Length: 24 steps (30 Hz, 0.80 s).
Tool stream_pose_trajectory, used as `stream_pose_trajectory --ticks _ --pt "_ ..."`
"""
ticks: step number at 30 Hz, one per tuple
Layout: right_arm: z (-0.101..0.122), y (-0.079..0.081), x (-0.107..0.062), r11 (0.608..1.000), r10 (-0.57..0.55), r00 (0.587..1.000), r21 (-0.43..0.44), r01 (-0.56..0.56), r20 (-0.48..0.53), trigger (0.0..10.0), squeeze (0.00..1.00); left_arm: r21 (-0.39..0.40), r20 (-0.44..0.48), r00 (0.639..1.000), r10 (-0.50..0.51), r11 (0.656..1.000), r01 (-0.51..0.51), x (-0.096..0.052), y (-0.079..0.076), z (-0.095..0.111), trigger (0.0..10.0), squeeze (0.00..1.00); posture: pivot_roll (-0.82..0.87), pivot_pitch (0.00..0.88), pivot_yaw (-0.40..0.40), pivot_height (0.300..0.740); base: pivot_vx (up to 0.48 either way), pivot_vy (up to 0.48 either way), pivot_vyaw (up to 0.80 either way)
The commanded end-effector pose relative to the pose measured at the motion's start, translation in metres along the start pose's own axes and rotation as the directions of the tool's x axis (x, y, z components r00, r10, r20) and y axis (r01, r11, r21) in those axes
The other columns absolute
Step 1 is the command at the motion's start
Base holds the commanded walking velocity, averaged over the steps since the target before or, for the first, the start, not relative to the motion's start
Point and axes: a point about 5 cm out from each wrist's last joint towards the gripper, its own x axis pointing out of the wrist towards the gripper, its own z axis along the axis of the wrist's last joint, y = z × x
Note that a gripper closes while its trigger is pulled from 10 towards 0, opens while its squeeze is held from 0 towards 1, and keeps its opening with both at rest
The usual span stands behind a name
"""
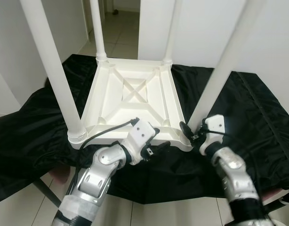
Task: Building children table
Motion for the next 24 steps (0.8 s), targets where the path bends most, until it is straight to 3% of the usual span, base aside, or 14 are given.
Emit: stream_pose_trajectory --ticks 1,2,4,7,8,10,12,14,17,24 --pt "-0.012 -0.002 -0.009 0.994 -0.102 0.993 0.034 0.105 -0.065 10.0 0.0 -0.003 -0.003 1.0 -0.005 1.0 0.005 0.0 -0.004 0.0 10.0 0.0 -0.03 0.016 -0.025 0.74 0.0 0.0 0.0" --pt "-0.012 -0.002 -0.009 0.994 -0.102 0.993 0.034 0.105 -0.065 10.0 0.0 -0.003 -0.003 1.0 -0.005 1.0 0.005 0.0 -0.004 0.0 10.0 0.0 -0.03 0.016 -0.025 0.74 0.0 0.0 0.0" --pt "-0.013 0.005 -0.013 0.966 -0.252 0.965 0.047 0.256 -0.067 10.0 0.0 -0.009 -0.002 1.0 -0.005 1.0 0.005 -0.001 -0.006 0.0 10.0 0.0 -0.02 0.017 -0.032 0.74 0.0 0.0 0.0" --pt "-0.013 0.008 -0.015 0.943 -0.324 0.943 0.055 0.328 -0.07 10.0 0.0 -0.011 -0.001 1.0 -0.003 1.0 0.003 0.0 -0.006 0.0 10.0 0.0 -0.01 0.013 -0.03 0.74 0.0 0.0 0.0" --pt "-0.015 0.014 -0.016 0.912 -0.399 0.914 0.068 0.404 -0.078 10.0 0.0 -0.012 -0.006 1.0 0.001 1.0 -0.001 0.0 -0.006 -0.001 10.0 0.0 0.01 0.006 -0.029 0.74 0.0 0.0 0.0" --pt "-0.015 0.014 -0.016 0.912 -0.399 0.914 0.068 0.404 -0.078 10.0 0.0 -0.012 -0.006 1.0 0.001 1.0 -0.001 0.0 -0.006 -0.001 10.0 0.0 0.01 0.006 -0.029 0.74 0.0 0.0 0.0" --pt "-0.02 0.032 -0.015 0.85 -0.51 0.851 0.079 0.521 -0.122 10.0 0.0 -0.012 -0.005 1.0 0.006 1.0 -0.006 -0.003 -0.005 0.001 10.0 0.0 0.02 0.0 -0.022 0.74 0.0 0.0 0.0" --pt "-0.021 0.044 -0.014 0.832 -0.532 0.835 0.093 0.546 -0.145 10.0 0.0 -0.011 -0.008 1.0 0.01 1.0 -0.01 -0.005 -0.003 0.0 10.0 0.0 0.01 0.0 -0.018 0.74 0.0 0.0 0.0" --pt "-0.017 0.051 -0.013 0.838 -0.522 0.842 0.1 0.536 -0.138 10.0 0.0 -0.007 -0.011 1.0 0.013 1.0 -0.013 -0.005 -0.001 0.0 10.0 0.0 0.01 0.0 -0.017 0.74 0.0 0.0 0.0" --pt "-0.018 0.036 -0.016 0.831 -0.537 0.833 0.089 0.55 -0.135 10.0 0.0 0.004 0.008 1.0 0.012 1.0 -0.012 0.002 0.002 0.005 10.0 0.0 0.0 0.0 -0.015 0.74 0.0 0.0 0.0"
